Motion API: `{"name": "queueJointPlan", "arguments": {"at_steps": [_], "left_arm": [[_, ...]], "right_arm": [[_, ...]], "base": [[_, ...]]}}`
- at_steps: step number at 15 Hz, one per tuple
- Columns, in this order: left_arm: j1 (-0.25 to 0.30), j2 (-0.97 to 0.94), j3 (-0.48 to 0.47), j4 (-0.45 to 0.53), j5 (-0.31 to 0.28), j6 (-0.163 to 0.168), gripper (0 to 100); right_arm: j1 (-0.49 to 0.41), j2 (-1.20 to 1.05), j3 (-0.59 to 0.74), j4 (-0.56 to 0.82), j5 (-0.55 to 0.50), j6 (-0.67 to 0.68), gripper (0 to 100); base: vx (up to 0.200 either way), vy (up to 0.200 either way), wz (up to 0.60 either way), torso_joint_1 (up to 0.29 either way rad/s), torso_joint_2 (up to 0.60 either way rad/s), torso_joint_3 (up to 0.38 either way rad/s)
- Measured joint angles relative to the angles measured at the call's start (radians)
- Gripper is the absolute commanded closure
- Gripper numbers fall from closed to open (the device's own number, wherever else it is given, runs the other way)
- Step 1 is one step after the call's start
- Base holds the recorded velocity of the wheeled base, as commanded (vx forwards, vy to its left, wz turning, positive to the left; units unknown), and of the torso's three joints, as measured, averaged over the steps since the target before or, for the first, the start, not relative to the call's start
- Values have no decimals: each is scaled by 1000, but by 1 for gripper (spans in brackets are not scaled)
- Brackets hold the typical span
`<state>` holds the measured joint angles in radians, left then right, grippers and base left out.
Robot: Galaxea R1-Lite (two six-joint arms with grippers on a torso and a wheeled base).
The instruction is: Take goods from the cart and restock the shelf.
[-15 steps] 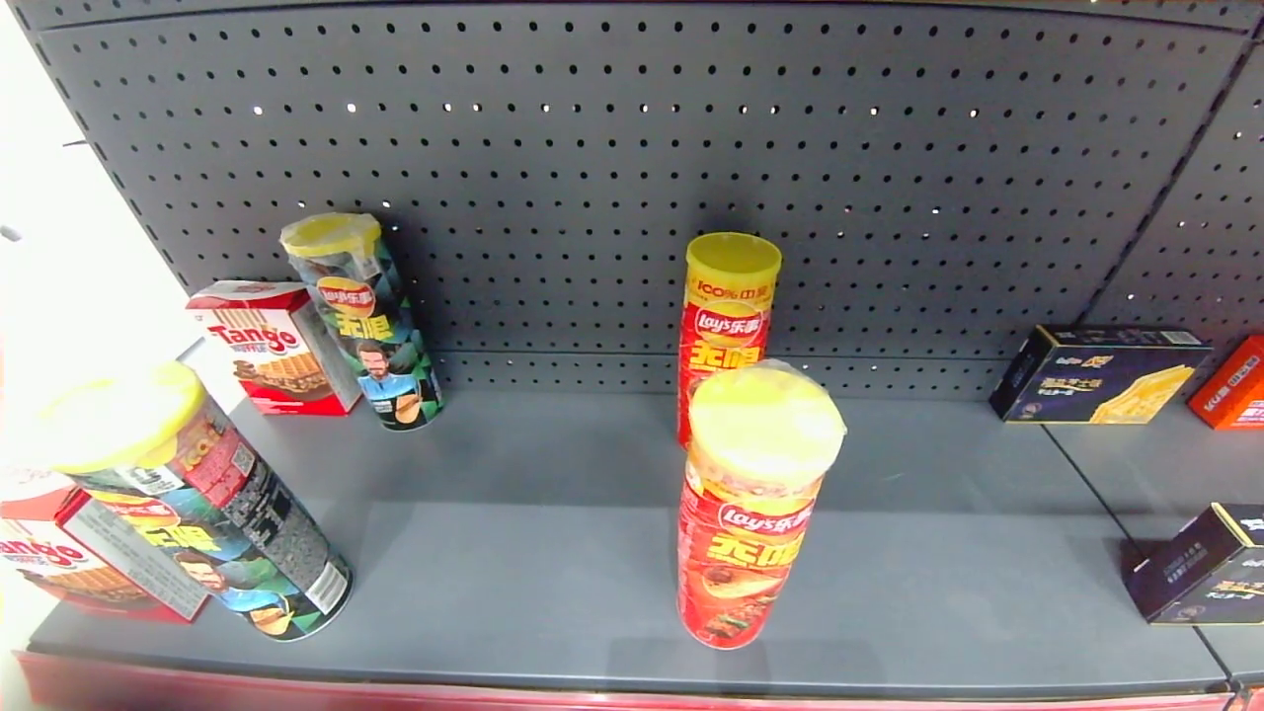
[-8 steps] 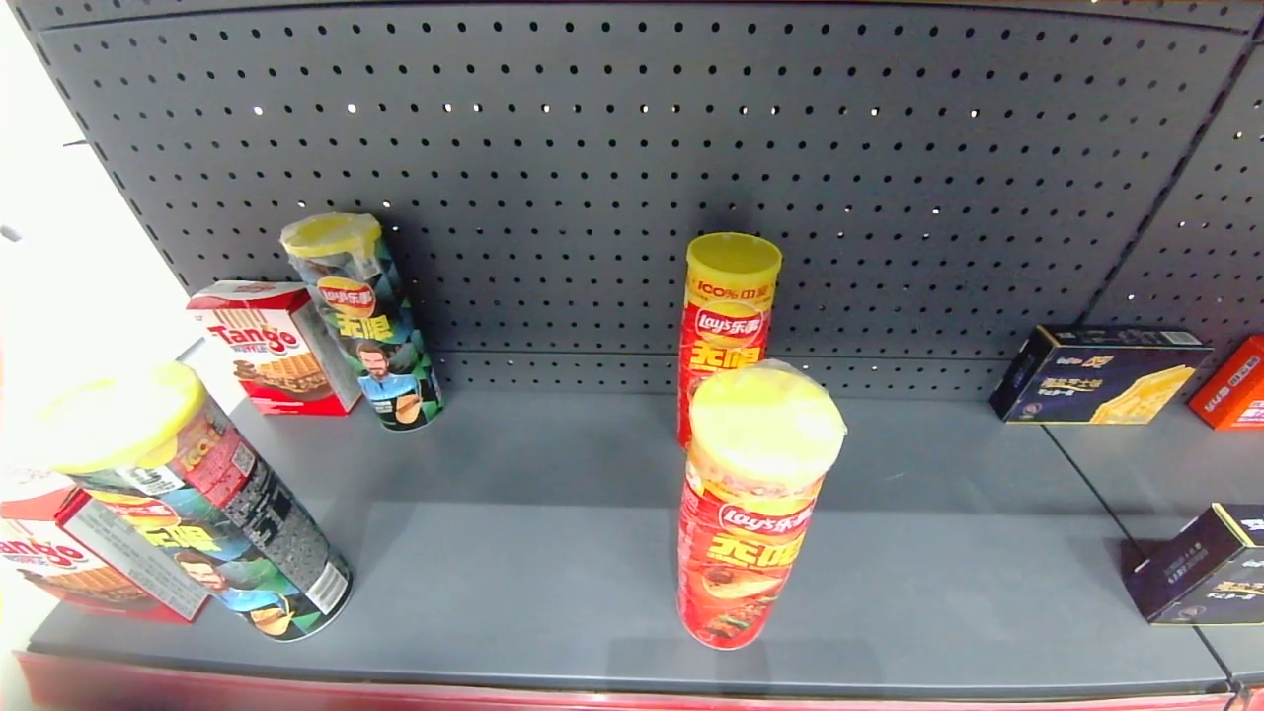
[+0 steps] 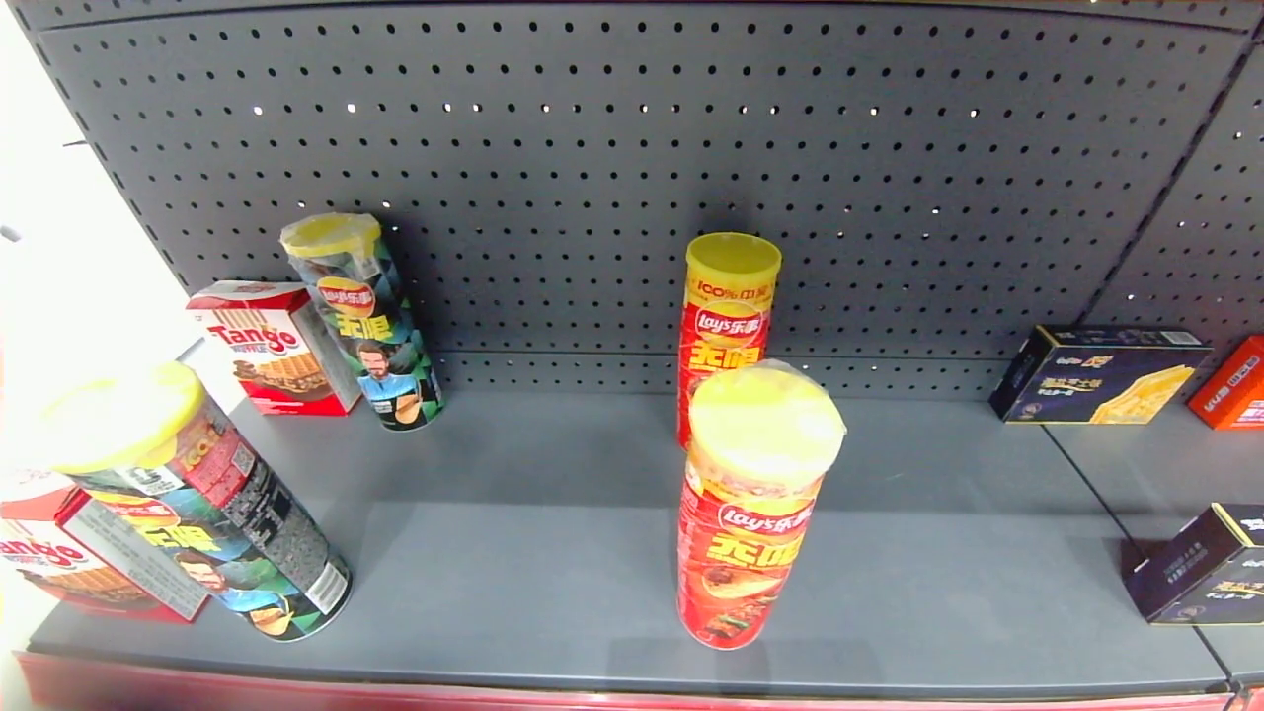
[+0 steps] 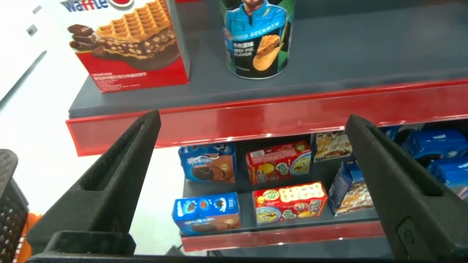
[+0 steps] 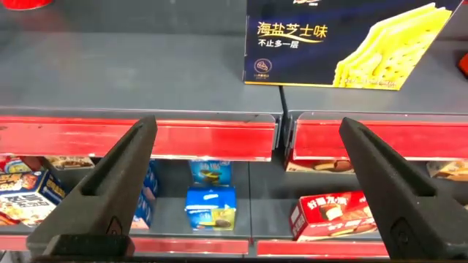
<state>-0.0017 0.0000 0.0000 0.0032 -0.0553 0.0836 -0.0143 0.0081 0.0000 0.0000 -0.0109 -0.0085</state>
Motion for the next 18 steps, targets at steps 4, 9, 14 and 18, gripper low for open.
{"name": "queueJointPlan", "arguments": {"at_steps": [4,9,14,18], "left_arm": [[0,0,0,0,29,-2,0],[0,0,0,-1,23,4,0],[2,0,0,0,23,-48,0],[2,0,0,-2,22,-63,0]], "right_arm": [[0,-1,0,0,0,0,0],[0,-1,0,0,6,1,0],[0,-1,0,0,7,1,0],[0,0,0,0,7,0,0]], "base": [[0,0,0,0,0,0],[0,0,0,0,0,0],[0,-80,0,0,1,-1],[0,0,0,0,0,0]]}}
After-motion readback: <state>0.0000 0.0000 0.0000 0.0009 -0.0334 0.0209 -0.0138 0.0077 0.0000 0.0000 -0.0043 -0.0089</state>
